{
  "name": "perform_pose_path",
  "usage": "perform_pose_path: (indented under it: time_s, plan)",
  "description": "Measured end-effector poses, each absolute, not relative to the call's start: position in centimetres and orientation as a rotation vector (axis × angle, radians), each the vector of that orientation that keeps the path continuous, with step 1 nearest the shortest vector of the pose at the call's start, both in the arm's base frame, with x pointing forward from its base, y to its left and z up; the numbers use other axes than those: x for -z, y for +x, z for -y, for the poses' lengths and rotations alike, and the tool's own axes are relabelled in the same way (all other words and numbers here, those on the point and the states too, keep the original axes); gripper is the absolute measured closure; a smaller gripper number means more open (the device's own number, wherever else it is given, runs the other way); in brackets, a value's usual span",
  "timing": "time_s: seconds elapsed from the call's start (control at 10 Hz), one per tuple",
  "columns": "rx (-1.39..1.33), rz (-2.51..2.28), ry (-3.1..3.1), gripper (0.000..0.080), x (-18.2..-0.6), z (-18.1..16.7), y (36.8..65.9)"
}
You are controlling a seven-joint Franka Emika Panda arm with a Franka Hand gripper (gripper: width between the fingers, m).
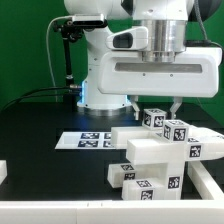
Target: Assemble chair
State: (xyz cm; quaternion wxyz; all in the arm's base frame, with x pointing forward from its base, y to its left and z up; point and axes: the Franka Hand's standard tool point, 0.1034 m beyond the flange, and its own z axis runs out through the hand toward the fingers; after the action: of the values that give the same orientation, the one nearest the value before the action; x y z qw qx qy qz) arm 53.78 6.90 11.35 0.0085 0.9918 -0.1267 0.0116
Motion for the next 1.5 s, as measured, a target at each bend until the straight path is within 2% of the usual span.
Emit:
perform_pose_path:
  time_s: [0.6, 0.7, 0.9, 1.2, 1.5]
  plan:
    - [-0.029, 1.46, 2.815, 0.0413, -11.29, -7.37, 53.78]
    - [-0.03, 1.433, 2.828, 0.0413, -11.28, -7.39, 53.77]
    - [-0.03, 1.386, 2.851, 0.0196, -11.28, -7.41, 53.77]
    - [-0.045, 0.58, 3.11, 0.0154, -11.43, -7.39, 53.95]
    - [-0.107, 0.394, 3.138, 0.0151, -11.52, -7.07, 53.83]
